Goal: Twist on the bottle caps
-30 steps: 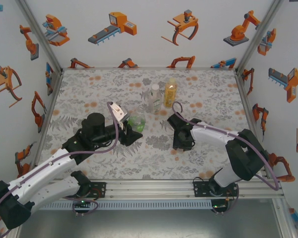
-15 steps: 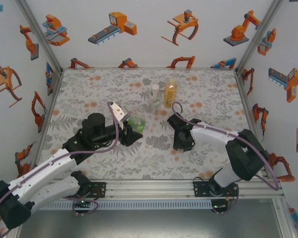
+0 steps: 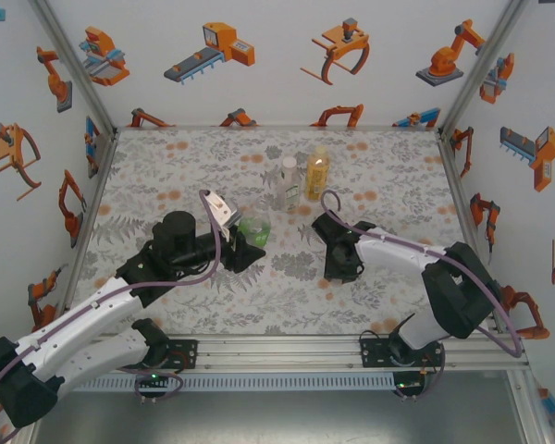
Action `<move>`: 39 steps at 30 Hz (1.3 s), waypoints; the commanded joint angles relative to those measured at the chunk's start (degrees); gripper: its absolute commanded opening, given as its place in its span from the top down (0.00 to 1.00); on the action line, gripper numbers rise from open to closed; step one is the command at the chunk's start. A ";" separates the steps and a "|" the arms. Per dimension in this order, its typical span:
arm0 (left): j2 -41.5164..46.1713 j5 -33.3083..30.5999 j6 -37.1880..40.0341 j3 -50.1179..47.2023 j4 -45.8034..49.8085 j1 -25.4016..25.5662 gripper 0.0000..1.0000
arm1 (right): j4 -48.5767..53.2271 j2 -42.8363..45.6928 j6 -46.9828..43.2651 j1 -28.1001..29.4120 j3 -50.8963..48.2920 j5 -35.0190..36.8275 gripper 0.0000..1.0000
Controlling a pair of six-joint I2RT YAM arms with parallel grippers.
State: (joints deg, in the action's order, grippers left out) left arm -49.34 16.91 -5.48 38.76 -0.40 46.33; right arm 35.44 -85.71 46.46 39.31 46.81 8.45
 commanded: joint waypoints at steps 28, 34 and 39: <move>-3.22 0.49 32.71 14.31 24.14 10.68 1.00 | 6.99 21.28 -49.61 0.42 32.53 -33.57 0.89; -2.69 0.15 33.48 14.76 25.09 11.15 1.00 | 7.36 22.74 -58.11 0.52 37.30 -48.87 0.91; -2.54 -0.38 32.31 15.08 25.06 11.15 1.00 | 5.86 23.56 -63.53 1.69 36.80 -55.20 0.92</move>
State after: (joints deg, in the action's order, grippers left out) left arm -52.80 16.67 26.09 51.77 24.14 57.32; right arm 41.36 -62.43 -10.61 39.77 83.02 -39.22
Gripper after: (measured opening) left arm 0.523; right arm 0.370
